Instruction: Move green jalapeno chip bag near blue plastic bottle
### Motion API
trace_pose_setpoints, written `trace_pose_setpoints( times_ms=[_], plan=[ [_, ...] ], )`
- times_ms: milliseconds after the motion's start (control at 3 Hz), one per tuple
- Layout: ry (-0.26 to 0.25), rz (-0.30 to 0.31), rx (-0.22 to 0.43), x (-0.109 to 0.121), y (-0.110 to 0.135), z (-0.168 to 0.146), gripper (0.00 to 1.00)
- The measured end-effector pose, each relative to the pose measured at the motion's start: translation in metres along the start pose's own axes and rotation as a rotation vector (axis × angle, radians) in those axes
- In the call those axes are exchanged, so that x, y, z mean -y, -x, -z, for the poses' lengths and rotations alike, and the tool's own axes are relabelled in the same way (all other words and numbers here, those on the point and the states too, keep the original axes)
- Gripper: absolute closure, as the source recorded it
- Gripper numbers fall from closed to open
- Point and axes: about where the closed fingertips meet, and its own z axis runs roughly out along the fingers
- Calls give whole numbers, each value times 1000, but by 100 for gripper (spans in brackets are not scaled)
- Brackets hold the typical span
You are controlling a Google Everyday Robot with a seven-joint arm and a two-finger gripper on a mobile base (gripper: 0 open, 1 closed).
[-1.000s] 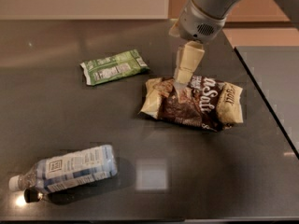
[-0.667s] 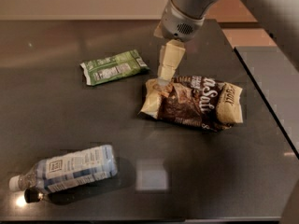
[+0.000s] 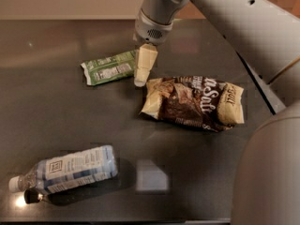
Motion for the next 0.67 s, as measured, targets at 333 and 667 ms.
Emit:
trace_pose_setpoints(
  times_ms=[333,667],
  plan=[
    [11,-2,-24,10,12,-24,0],
    [32,-11,-48,20,23,-47,0]
  ],
)
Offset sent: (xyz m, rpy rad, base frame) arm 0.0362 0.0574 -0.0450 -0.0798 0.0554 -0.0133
